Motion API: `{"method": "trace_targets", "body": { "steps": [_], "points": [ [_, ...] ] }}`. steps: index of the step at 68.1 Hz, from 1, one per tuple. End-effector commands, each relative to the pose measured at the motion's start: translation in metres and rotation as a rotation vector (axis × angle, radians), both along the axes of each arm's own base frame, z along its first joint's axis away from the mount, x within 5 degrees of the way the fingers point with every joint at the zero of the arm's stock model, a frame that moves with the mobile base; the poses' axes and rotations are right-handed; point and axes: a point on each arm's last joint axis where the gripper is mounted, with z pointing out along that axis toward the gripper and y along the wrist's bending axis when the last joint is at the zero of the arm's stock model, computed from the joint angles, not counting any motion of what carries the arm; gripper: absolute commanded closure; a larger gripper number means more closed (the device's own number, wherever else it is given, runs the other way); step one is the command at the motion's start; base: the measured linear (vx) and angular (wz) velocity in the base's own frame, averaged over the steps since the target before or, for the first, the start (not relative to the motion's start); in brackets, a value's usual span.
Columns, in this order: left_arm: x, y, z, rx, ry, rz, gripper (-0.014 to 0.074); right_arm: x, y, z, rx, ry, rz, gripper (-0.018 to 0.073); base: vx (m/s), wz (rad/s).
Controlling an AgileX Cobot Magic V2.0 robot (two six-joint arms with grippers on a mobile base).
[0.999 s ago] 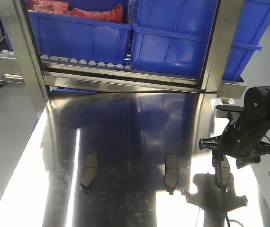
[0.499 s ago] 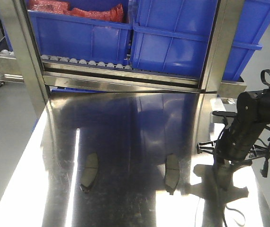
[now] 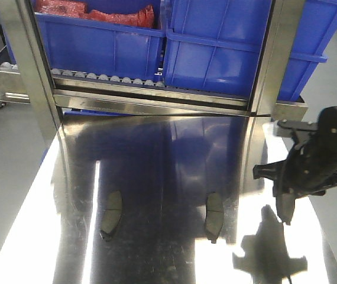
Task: Move and align brake pads A on conveyor
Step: 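Grasp the end brake pad with the right gripper and lift it, then turn the base away from the table holding both pads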
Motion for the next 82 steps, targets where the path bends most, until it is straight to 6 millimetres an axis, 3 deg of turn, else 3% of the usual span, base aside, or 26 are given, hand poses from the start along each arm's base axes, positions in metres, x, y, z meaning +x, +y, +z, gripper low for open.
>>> {"method": "trace_targets", "body": {
  "steps": [1, 14, 28, 49, 66, 82],
  "points": [
    [0.002, 0.0, 0.016, -0.031, -0.103, 0.006, 0.0603, -0.018, -0.005, 0.045, -0.016, -0.221, 0.035, 0.0569, 0.0, 0.0],
    [0.002, 0.0, 0.016, -0.031, -0.103, 0.006, 0.0603, -0.069, -0.008, 0.076, -0.036, -0.401, 0.168, 0.0568, 0.0, 0.0],
    [0.002, 0.0, 0.016, -0.031, -0.103, 0.006, 0.0603, -0.128, -0.013, 0.1, 0.007, -0.616, 0.152, 0.0566, 0.0, 0.0],
    [0.002, 0.0, 0.016, -0.031, -0.103, 0.006, 0.0603, -0.198, -0.021, 0.092, 0.032, -0.857, 0.133, 0.0566, 0.0, 0.0],
    [0.002, 0.0, 0.016, -0.031, -0.103, 0.006, 0.0603, -0.235, -0.026, 0.086, 0.039, -1.046, 0.124, 0.0566, 0.0, 0.0],
    [0.002, 0.0, 0.016, -0.031, -0.103, 0.006, 0.0603, -0.244, -0.028, 0.091, 0.04, -1.106, 0.122, 0.0566, 0.0, 0.0]
  ]
}}
